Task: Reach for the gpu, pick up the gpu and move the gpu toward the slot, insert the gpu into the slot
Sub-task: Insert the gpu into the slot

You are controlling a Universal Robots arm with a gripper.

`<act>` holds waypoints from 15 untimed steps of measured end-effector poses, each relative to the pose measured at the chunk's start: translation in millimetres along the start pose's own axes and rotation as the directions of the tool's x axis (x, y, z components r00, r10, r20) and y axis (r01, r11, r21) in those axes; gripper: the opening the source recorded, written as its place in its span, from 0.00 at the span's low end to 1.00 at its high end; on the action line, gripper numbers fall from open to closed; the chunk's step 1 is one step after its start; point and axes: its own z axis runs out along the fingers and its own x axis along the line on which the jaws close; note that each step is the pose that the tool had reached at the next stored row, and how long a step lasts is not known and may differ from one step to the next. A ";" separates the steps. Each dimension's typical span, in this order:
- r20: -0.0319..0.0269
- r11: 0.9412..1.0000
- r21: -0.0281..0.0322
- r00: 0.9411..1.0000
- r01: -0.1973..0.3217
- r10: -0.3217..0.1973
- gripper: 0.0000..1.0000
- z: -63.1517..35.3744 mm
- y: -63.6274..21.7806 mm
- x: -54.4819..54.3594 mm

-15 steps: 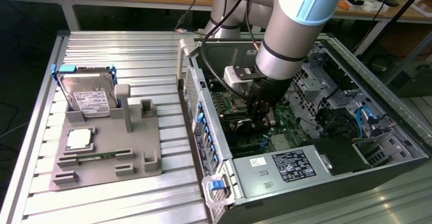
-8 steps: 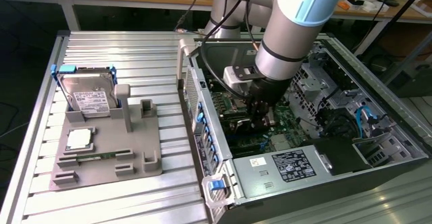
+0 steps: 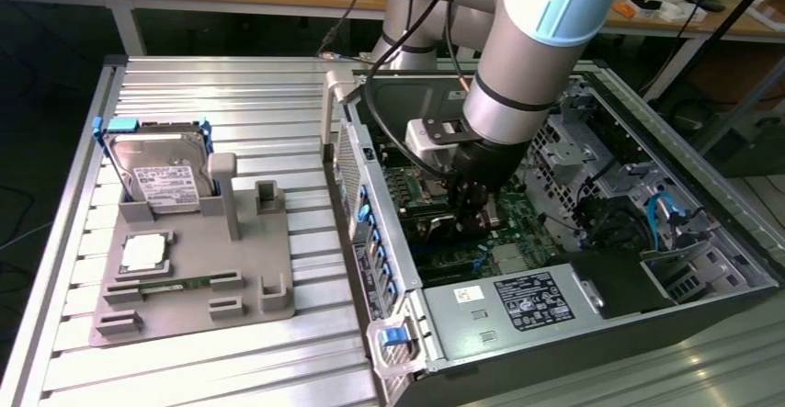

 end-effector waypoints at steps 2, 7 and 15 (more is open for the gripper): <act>0.000 1.000 0.000 1.000 0.000 0.000 0.27 0.1 0.0 0.0; 0.000 1.000 0.000 1.000 0.000 0.000 0.27 1.4 0.0 0.0; 0.000 1.000 0.000 1.000 0.000 0.000 0.27 4.3 0.1 0.1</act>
